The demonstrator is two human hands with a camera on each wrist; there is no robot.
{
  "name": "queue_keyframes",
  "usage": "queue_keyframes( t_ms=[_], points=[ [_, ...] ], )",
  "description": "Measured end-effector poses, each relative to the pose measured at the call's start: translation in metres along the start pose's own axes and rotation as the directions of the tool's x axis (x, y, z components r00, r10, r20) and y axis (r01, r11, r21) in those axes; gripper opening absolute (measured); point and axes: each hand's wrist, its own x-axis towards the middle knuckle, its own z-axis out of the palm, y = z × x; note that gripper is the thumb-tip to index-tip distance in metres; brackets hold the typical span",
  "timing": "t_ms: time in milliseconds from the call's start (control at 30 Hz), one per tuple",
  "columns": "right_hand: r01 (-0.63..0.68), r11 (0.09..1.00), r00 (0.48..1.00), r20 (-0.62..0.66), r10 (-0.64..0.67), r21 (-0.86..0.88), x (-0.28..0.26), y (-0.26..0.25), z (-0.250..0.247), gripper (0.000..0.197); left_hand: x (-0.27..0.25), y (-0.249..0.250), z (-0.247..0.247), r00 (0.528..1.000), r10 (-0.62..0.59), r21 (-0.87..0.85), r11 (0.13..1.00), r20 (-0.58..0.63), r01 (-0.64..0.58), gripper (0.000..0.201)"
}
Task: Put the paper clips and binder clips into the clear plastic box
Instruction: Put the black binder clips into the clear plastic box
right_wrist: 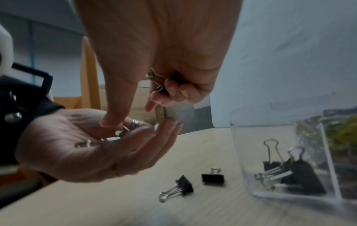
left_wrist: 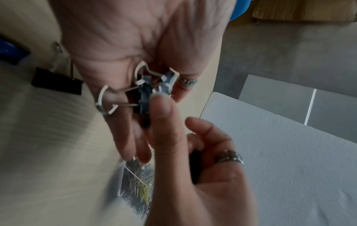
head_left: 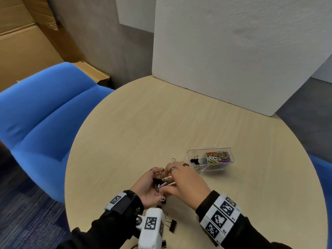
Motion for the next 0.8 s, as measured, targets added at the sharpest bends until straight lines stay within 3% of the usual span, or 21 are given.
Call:
queue_keyframes(
  t_ms=[67,133,233,333,400,467,533,633,700,800],
  points=[
    [-0.002,0.989,0.997,-0.071,0.013,0.151,0.001,0.0,0.001,0.04,0.001,0.001,-0.001,0.999,-0.011,-0.011,1.0,0.031,0.012,0.035],
    [0.004,0.969,0.998,-0.062,0.011,0.248,0.003,-0.001,0.004,0.045,0.003,0.001,-0.002,0.999,-0.016,0.003,1.0,0.035,0.016,0.026],
    [0.029,0.973,1.0,0.005,-0.031,0.227,0.004,-0.001,0.009,0.058,0.005,0.001,-0.002,0.995,-0.05,-0.003,0.999,0.085,0.05,0.032],
    [0.034,0.938,0.993,-0.117,0.007,0.344,-0.003,0.002,0.001,0.055,0.008,0.002,-0.001,0.994,-0.044,-0.052,0.997,0.099,0.049,0.037],
    [0.034,0.912,0.959,-0.269,0.085,0.408,-0.008,0.011,-0.008,0.046,0.011,0.004,0.0,0.997,-0.039,-0.1,0.994,0.072,0.046,0.042],
    [0.004,0.916,0.891,-0.417,0.179,0.401,-0.011,0.029,-0.02,0.034,0.011,0.006,0.006,0.999,-0.03,-0.08,0.996,0.046,0.033,0.039],
    [-0.121,0.94,0.841,-0.47,0.269,0.32,-0.013,0.052,-0.033,0.033,0.01,0.008,0.014,0.999,-0.023,-0.061,0.998,0.039,0.026,0.037],
    [-0.33,0.933,0.884,-0.299,0.358,0.142,-0.016,0.089,-0.045,0.062,0.013,0.011,0.032,0.997,-0.025,-0.034,0.999,0.079,0.028,0.039],
    [-0.362,0.931,0.919,-0.147,0.365,0.047,-0.019,0.106,-0.045,0.081,0.019,0.011,0.046,0.994,-0.036,-0.018,0.999,0.105,0.038,0.041],
    [-0.343,0.939,0.938,-0.038,0.344,0.036,-0.021,0.117,-0.041,0.086,0.033,0.011,0.065,0.992,-0.064,-0.013,0.998,0.112,0.066,0.044]
  ],
)
